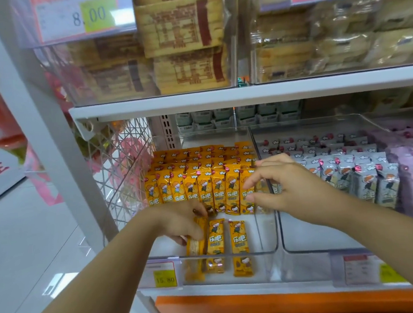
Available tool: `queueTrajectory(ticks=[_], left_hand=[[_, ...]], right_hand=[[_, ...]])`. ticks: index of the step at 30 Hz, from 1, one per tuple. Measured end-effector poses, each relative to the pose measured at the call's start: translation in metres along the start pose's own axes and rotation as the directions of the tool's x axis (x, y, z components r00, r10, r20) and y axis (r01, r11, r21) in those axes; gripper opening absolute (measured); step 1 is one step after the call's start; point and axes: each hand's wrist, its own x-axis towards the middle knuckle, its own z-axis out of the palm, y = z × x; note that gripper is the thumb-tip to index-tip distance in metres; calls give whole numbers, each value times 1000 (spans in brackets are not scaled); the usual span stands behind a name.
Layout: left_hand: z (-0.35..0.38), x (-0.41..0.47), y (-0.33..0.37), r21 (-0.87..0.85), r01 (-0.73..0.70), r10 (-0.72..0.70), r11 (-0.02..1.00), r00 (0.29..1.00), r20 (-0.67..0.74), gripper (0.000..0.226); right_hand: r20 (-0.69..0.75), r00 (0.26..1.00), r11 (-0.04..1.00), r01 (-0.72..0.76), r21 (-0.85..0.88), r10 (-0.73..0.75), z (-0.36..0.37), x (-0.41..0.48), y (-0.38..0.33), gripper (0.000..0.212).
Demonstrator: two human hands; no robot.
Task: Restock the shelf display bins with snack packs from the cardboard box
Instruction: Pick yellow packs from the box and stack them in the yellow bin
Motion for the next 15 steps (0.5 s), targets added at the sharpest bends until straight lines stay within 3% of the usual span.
queueTrajectory(ticks=[6,10,15], left_hand=[[-6,-10,-2,-173,-129,133,976,991,12,49],[-16,-15,-9,-159,-195,177,968,977,-121,35],[-28,-20,-17,-82,-198,178,977,962,-207,37]], right_hand=[[-2,1000,1000,-19,13,19,0,-1,-2,12],[6,1000,1000,-19,11,19,1,-1,-2,12],[-3,1000,999,-30,17,30,2,-1,0,13]])
